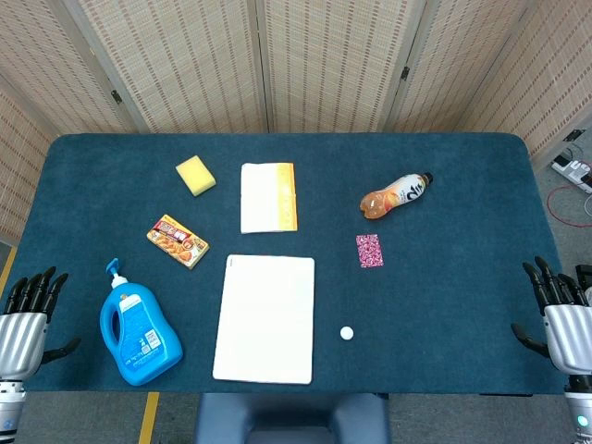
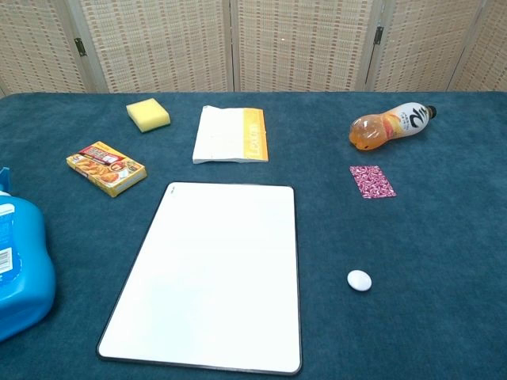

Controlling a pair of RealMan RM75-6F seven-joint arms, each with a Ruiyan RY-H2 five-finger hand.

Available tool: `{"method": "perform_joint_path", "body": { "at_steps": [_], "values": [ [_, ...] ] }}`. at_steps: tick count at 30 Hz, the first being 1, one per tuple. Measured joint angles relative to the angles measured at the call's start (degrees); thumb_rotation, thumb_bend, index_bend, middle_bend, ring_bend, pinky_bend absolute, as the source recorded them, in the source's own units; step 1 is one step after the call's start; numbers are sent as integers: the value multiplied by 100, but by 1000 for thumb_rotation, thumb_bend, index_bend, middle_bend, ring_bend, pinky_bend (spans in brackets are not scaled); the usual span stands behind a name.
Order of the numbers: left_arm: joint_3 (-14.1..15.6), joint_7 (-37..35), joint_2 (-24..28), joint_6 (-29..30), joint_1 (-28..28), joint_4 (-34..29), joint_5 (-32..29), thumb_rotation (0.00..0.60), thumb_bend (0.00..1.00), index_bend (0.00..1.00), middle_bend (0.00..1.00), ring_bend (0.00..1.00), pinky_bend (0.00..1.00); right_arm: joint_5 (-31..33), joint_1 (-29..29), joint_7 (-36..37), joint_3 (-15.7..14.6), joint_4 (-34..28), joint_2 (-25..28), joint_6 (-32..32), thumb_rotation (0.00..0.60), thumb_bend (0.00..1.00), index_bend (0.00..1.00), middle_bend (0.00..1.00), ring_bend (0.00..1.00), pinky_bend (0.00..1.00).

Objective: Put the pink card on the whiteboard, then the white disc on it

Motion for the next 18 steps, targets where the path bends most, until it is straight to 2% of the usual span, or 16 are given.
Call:
{"method": "perform_joint_path", "body": {
  "at_steps": [18],
  "values": [
    [-51, -12, -79, 50, -16, 60, 1, 600, 133, 0, 0, 0, 0, -66, 120, -57, 9, -102, 66, -191, 600, 235, 0, 58, 211, 135]
  ]
}}
